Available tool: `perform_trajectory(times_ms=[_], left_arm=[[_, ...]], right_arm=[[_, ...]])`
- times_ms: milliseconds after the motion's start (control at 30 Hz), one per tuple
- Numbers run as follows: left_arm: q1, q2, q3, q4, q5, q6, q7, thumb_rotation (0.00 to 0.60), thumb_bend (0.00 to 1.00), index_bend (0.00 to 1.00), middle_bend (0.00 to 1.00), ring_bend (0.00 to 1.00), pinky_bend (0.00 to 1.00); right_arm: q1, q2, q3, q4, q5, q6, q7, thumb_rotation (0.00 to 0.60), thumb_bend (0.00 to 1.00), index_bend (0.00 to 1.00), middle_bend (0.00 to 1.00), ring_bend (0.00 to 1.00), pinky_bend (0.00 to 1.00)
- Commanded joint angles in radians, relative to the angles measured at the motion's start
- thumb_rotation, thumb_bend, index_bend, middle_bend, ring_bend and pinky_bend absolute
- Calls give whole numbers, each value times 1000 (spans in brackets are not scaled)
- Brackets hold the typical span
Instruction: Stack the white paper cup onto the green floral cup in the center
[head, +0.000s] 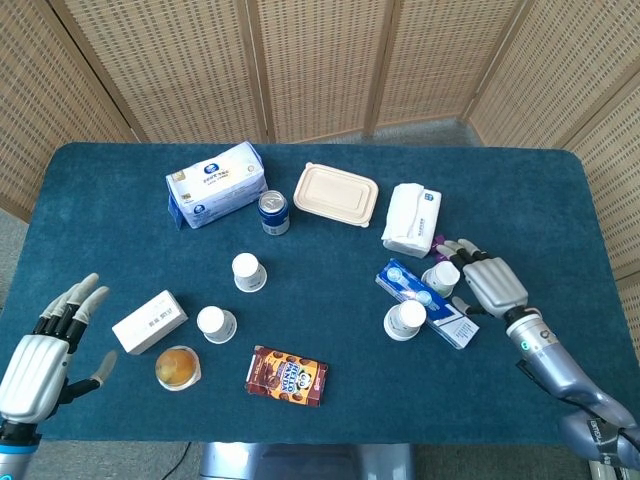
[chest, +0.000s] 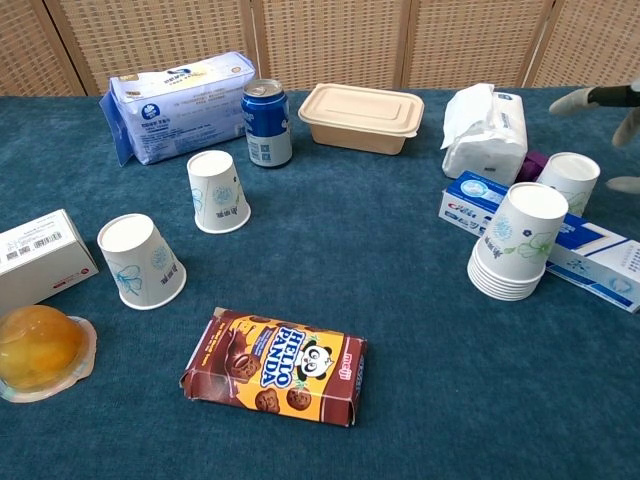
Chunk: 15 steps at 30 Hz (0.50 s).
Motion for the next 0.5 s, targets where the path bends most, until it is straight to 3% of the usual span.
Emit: perform_trajectory(times_ms=[33, 500], left_arm=[[2, 0, 1, 2, 0, 3, -3, 600, 435, 28, 21, 0, 113], [12, -3, 0, 27, -13, 17, -31, 600, 435, 27, 21, 0, 113]], right_arm=[[12, -9, -4, 7, 5, -15, -11, 600, 385, 0, 33, 0, 291], [66, -44, -3, 41, 53, -82, -53, 600, 386, 0, 46, 0, 291]])
